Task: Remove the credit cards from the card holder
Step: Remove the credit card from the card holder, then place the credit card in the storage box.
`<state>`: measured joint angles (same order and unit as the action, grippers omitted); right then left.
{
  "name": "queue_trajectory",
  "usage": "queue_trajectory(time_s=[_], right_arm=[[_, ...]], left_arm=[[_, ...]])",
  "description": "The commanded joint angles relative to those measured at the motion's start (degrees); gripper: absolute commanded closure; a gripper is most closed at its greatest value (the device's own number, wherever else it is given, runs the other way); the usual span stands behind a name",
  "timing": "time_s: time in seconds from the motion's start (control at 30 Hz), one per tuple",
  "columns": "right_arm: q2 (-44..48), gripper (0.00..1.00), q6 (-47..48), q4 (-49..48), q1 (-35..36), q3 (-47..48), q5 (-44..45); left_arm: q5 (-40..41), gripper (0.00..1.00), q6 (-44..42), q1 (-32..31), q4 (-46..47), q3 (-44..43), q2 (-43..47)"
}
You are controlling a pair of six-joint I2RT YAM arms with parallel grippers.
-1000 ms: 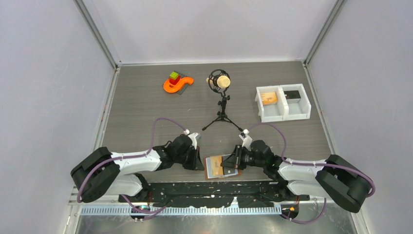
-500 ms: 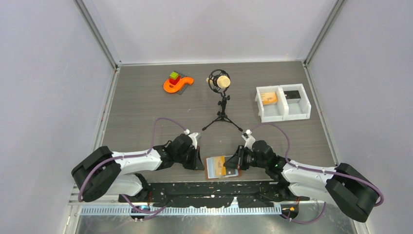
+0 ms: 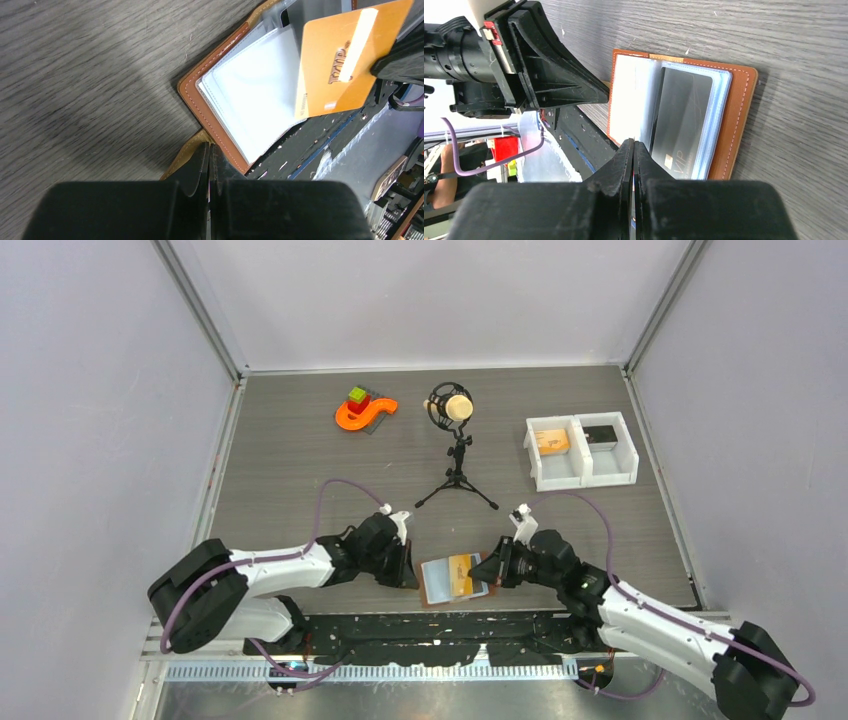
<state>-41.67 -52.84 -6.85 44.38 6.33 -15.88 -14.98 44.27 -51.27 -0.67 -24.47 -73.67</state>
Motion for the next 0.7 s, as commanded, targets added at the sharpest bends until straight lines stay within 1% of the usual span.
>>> queue_trajectory(time_s=[0.0,0.13,0.23,0.3,0.33,0.43,0.53,0.67], right_arm=[[6.13,0.95,0.56,7.01,-0.39,3.08,3.46],[11.35,0.95,-1.85,10.02,-0.36,3.32,4.74],[13.64,0.95,-3.15,10.75,-0.29,3.45,5.74],[15.13,0.95,-5.07,8.5,-0.35,2.59,5.7],[16.07,0.95,-6.75,5.22,-0.35,1.44,5.52],[18.17,0.95,-9.99,-0.95,-0.26,-1.12,4.92],[19.89,0.95,-11.62,-5.95,-0.26,-1.78,4.73],[21.77,0.95,-13.15,-9.21,-0.29,-2.55,4.84]], left_arm=[[1.13,1.0,-2.1,0.03,-3.16,-2.33,0.76],[-1.51,0.91,-1.26,0.03,-2.58,-3.98,2.7],[-2.77,0.8,-0.2,0.03,-2.67,-6.11,5.39],[-3.42,0.7,1.09,0.03,-1.41,-7.13,7.88],[-3.97,0.66,1.84,0.03,-0.1,-7.24,8.93],[-5.9,0.59,4.01,-0.02,5.24,-7.21,11.46],[-6.98,0.53,5.8,0.03,9.54,-6.83,12.66],[-8.58,0.49,9.21,0.03,16.83,-4.94,12.43]])
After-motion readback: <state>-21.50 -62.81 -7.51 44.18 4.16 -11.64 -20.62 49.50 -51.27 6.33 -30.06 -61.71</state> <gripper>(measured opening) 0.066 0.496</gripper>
